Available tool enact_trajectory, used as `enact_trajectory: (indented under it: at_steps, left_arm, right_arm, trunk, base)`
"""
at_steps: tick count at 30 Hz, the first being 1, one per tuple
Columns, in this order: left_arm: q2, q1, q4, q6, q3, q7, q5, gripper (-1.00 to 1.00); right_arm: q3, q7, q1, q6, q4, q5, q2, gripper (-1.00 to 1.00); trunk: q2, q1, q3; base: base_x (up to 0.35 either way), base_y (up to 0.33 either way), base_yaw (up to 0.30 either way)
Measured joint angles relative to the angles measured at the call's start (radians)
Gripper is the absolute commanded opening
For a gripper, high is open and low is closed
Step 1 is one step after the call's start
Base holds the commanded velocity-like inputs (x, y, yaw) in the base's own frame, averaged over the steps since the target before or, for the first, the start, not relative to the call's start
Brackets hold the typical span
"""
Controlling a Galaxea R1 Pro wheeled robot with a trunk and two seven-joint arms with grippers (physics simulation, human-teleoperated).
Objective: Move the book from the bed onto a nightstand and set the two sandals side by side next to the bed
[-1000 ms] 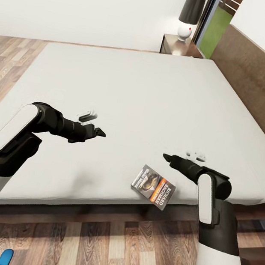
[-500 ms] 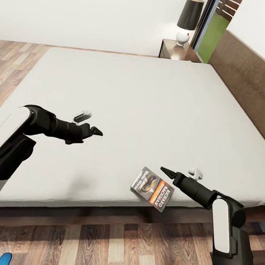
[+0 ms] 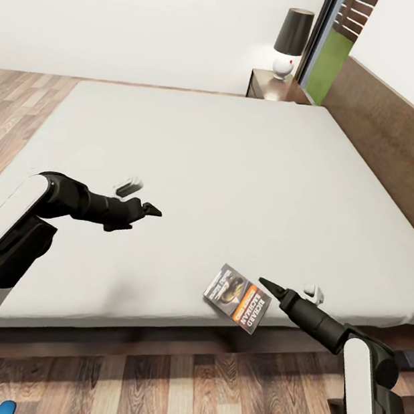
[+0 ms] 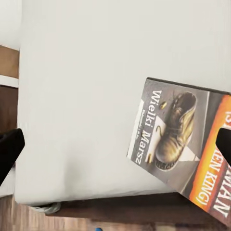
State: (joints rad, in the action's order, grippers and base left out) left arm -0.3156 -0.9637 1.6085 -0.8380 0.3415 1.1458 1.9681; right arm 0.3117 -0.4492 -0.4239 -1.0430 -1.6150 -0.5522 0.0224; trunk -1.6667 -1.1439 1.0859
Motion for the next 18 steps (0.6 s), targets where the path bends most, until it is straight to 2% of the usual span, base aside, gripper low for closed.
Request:
enact_trajectory:
  at_steps: [1,2,7,8,14,18]
  left_arm:
    - [0.0,0.0,0.0,0.0,0.0,0.0,0.0,1.0]
    - [0.003,0.026,0.0,0.001,0.0,-0.004,0.0,1.0]
    - [0.015,0.032,0.0,0.002,-0.001,-0.004,0.0,1.0]
    - [0.024,0.036,0.0,0.001,-0.003,-0.004,0.0,1.0]
    - [0.026,0.035,0.0,0.001,-0.005,-0.001,0.0,1.0]
    - [0.027,0.035,0.0,0.0,-0.007,0.001,0.0,1.0]
  right_arm:
    - [0.0,0.0,0.0,0.0,0.0,0.0,0.0,1.0]
    - [0.012,-0.004,0.039,0.001,0.0,-0.021,-0.003,1.0]
    - [0.016,-0.005,0.057,0.0,0.0,-0.032,-0.005,1.0]
    - [0.018,-0.005,0.067,0.0,0.0,-0.035,-0.006,1.0]
    - [0.019,-0.005,0.069,0.0,0.0,-0.04,-0.007,1.0]
    - [0.019,-0.005,0.07,0.0,0.0,-0.061,-0.007,1.0]
  trunk:
    - [0.0,0.0,-0.002]
    - [0.0,0.0,-0.003]
    - [0.0,0.0,-0.011]
    - [0.0,0.0,-0.013]
    - [0.0,0.0,-0.023]
    - [0.0,0.0,-0.029]
  base:
    - [-0.1,0.0,0.0]
    - [-0.1,0.0,0.0]
    - [-0.175,0.0,0.0]
    - [-0.07,0.0,0.0]
    - [-0.044,0.0,0.0]
    - [-0.011,0.0,0.0]
